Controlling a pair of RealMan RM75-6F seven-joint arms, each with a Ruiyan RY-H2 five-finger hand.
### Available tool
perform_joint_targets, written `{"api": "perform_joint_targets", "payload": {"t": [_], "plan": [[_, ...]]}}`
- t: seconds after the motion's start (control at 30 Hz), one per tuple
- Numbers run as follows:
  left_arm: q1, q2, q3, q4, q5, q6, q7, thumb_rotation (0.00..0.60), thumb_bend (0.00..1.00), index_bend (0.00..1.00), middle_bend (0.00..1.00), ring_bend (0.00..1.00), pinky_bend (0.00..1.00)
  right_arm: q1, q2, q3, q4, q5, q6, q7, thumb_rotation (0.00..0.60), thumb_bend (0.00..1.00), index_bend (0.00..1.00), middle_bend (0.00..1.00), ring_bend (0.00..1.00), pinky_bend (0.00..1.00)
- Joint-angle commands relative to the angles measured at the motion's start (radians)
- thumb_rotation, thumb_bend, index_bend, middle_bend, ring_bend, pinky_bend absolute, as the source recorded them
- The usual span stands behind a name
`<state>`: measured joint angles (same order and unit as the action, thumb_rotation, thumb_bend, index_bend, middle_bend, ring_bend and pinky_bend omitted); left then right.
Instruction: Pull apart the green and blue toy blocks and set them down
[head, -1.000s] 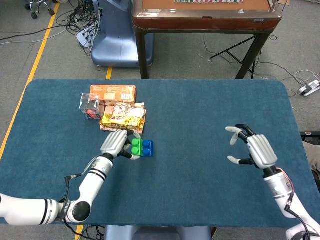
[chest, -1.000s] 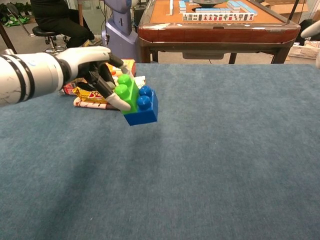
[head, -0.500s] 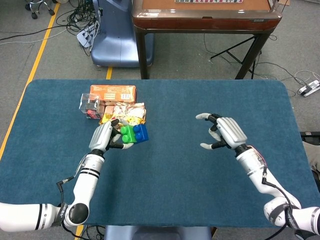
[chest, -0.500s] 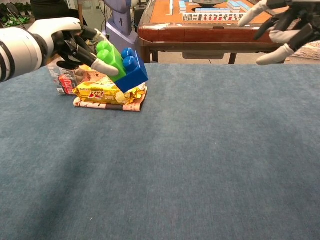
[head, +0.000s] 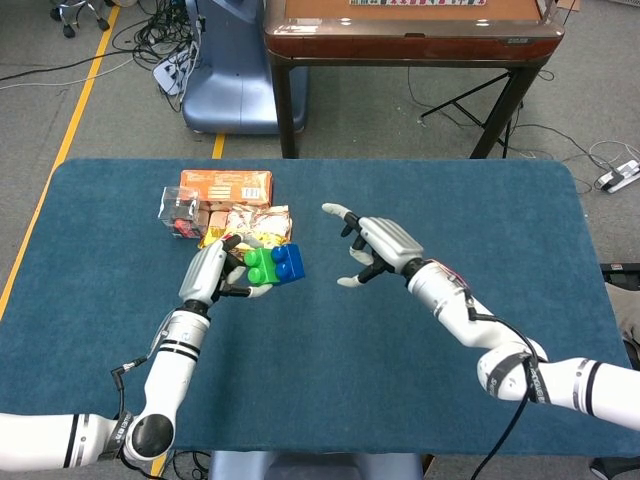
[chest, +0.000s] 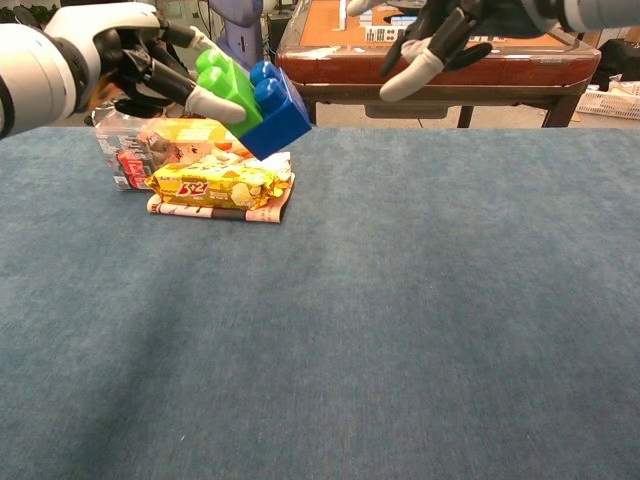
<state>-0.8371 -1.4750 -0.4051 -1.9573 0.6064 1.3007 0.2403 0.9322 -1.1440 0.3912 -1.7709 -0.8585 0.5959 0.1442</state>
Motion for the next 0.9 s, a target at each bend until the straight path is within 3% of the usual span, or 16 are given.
{"api": "perform_joint_targets", "payload": {"t": [0.03,0.4,0.9], "plan": [[0.002,-0.003,-0.003,0.003,0.001,-0.002,0.003,0.600,0.17,0.65,1.00,0.97,1.00,0.045,-0.021,-0.006,0.028,0.045,-0.030,-0.007,0.600,0.00,0.03,1.00,1.00,1.00],[0.015,-0.016,-0.013,0.022,0.002,-0.009,-0.001,0.600,0.17,0.65,1.00,0.97,1.00,0.118,-0.080,-0.042,0.102,0.102,-0.075,0.006,0.600,0.00,0.03,1.00,1.00,1.00],[0.033,-0.021,-0.010,0.022,0.020,-0.031,-0.007,0.600,0.17,0.65,1.00,0.97,1.00,0.136,-0.204,-0.043,0.196,0.061,-0.041,0.056,0.600,0.00,0.04,1.00,1.00,1.00]]}}
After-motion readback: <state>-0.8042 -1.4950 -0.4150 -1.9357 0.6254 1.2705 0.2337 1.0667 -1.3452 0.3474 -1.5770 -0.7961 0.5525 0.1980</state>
